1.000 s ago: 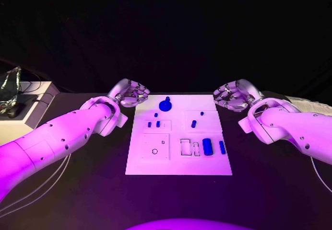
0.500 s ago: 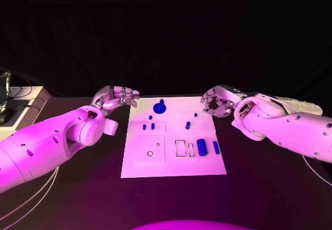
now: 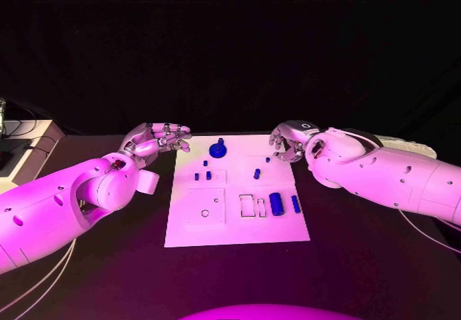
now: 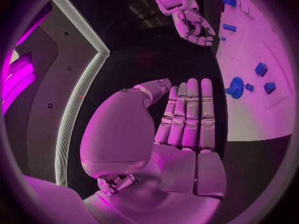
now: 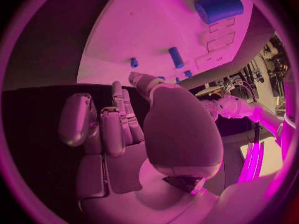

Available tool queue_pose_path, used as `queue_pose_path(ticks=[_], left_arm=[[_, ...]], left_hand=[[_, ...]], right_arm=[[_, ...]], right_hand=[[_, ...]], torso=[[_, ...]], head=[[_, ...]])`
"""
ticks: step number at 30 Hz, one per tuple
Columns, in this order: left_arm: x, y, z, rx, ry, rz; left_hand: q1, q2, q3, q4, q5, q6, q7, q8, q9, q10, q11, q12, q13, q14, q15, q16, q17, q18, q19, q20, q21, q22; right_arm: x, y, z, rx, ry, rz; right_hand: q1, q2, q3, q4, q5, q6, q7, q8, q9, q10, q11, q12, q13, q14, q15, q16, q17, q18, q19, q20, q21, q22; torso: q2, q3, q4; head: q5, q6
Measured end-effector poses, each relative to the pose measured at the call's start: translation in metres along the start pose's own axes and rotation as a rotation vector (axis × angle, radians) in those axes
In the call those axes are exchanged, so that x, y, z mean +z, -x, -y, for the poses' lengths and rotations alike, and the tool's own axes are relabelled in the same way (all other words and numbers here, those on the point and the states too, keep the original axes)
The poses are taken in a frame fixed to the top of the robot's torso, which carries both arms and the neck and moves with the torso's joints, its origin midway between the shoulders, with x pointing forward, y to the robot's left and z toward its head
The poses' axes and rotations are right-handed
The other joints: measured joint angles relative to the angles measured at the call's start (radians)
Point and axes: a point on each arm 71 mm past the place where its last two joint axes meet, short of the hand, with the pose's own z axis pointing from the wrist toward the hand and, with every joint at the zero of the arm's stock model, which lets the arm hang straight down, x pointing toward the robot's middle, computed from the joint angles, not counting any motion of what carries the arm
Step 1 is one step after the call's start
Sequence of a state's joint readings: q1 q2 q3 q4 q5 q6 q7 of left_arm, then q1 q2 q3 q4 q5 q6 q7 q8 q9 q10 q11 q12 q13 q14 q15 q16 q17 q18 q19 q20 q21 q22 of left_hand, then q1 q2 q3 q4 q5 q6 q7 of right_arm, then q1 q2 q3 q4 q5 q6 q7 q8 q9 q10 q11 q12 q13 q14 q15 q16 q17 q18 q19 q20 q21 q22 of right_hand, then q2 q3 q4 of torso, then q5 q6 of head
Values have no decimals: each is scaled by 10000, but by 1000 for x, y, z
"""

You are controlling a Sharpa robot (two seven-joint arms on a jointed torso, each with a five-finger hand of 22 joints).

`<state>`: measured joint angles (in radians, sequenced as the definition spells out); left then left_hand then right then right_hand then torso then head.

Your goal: Assemble the parts on the task board

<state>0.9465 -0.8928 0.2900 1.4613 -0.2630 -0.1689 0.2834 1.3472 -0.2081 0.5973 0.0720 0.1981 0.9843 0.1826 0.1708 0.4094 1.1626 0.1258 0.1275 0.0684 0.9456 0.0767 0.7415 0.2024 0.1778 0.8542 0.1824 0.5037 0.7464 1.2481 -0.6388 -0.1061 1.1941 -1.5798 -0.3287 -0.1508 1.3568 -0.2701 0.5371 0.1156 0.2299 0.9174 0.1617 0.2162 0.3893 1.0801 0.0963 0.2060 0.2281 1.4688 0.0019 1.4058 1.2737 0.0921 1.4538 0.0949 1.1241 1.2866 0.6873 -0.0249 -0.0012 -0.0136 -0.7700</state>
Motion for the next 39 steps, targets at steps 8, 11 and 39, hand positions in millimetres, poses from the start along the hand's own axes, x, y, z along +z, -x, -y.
queue_pose_path(ticks=[8,11,39], left_arm=[[-2,4,0,-65,19,93],[-2,4,0,-80,17,98],[-3,4,1,-119,46,127]], left_hand=[[0,0,0,0,0,-16,16,0,-16,11,12,-37,1,20,20,-42,15,1,70,0,0,-16],[0,0,0,0,38,-16,16,0,-24,11,12,-37,1,36,36,-42,25,1,69,0,-35,-28],[1,0,-29,-30,37,-51,50,-1,-42,10,12,-79,2,105,37,-116,69,1,105,-37,-35,-37]], right_arm=[[6,-16,-6,-92,-1,-622],[6,-21,-7,-97,8,-801],[12,-27,-15,-41,164,-889]], right_hand=[[0,0,55,1,0,-1,-1,0,-9,1,0,-8,-50,0,0,0,-13,0,-25,25,0,-17],[0,1,55,1,0,73,0,0,-9,1,0,-8,-83,0,0,0,-13,0,-40,40,0,-17],[320,651,800,-385,-578,1113,-290,323,258,973,-254,-380,-695,-14,-64,38,-22,2,1,-1,39,174]], torso=[[5,-48,21],[6,-56,31],[14,-42,18]], head=[[-45,-53],[-47,-74],[35,-121]])
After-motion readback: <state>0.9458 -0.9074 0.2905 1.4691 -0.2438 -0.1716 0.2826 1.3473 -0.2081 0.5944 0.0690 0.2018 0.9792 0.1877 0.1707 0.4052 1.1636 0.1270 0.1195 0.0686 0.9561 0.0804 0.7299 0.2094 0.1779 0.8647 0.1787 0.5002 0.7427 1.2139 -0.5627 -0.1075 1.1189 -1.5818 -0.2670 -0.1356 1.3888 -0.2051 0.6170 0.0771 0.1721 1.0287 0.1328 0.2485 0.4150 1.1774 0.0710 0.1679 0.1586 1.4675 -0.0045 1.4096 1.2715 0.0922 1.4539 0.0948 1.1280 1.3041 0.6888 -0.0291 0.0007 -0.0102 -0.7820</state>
